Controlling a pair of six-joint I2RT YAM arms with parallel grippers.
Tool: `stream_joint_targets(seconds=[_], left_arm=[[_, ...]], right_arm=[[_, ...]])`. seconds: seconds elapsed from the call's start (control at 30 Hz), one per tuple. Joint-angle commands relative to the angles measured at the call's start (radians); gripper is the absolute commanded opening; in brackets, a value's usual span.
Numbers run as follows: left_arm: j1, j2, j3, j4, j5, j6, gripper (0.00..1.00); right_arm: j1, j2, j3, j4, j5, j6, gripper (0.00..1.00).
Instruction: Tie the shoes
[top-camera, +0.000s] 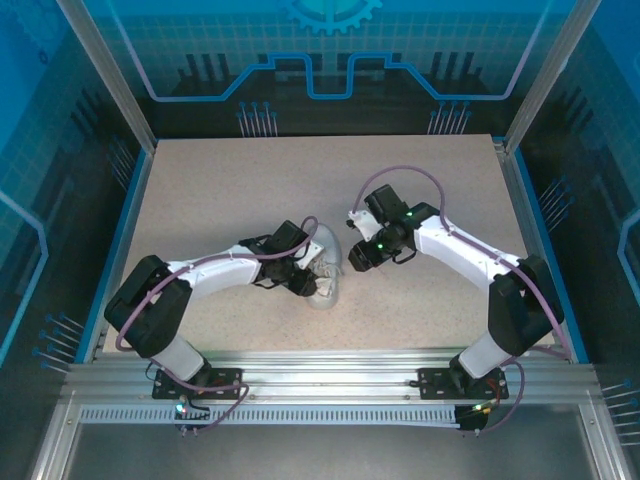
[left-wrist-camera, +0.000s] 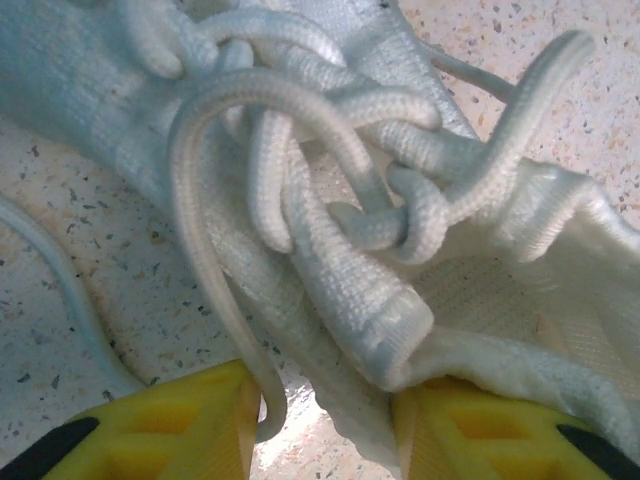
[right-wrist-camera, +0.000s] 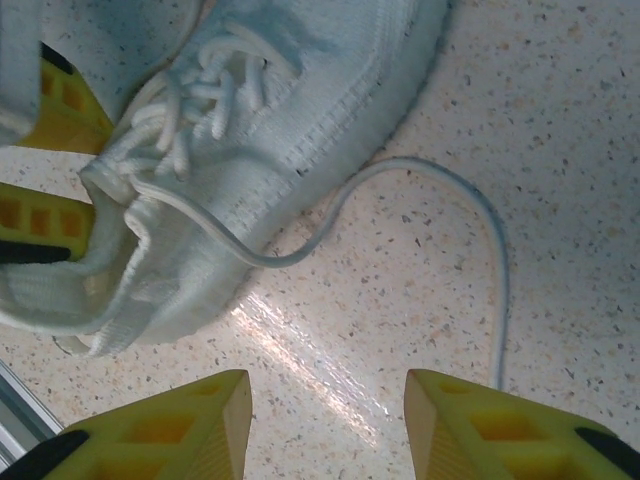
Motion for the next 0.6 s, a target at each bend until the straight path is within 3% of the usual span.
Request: stream_joint_targets(seconds=[0.0, 0.2, 0.47, 0.57], left_arm=[[-0.015, -0.006, -0.049, 0.144, -0.075, -0.041, 0.27], [-0.015, -0.129, -0.197, 0.257, -0.089, -0.061, 0.00], [0.024, -0.309, -0.325, 0.314, -0.067, -0.068, 0.01], [0.036, -0.322, -0.339, 0.322, -0.022, -0.068, 0.15]], right_arm=[[-0.008, -0.027, -0.033, -0.004, -0.023, 0.021, 0.44], [-0.008, -0.059, -0.086, 0.053, -0.042, 0.070, 0.44], [-0.005, -0.030, -0.058, 0.051, -0.053, 0.076, 0.44], [0.002, -0.025, -0.045, 0.051, -0.055, 0.086, 0.44]])
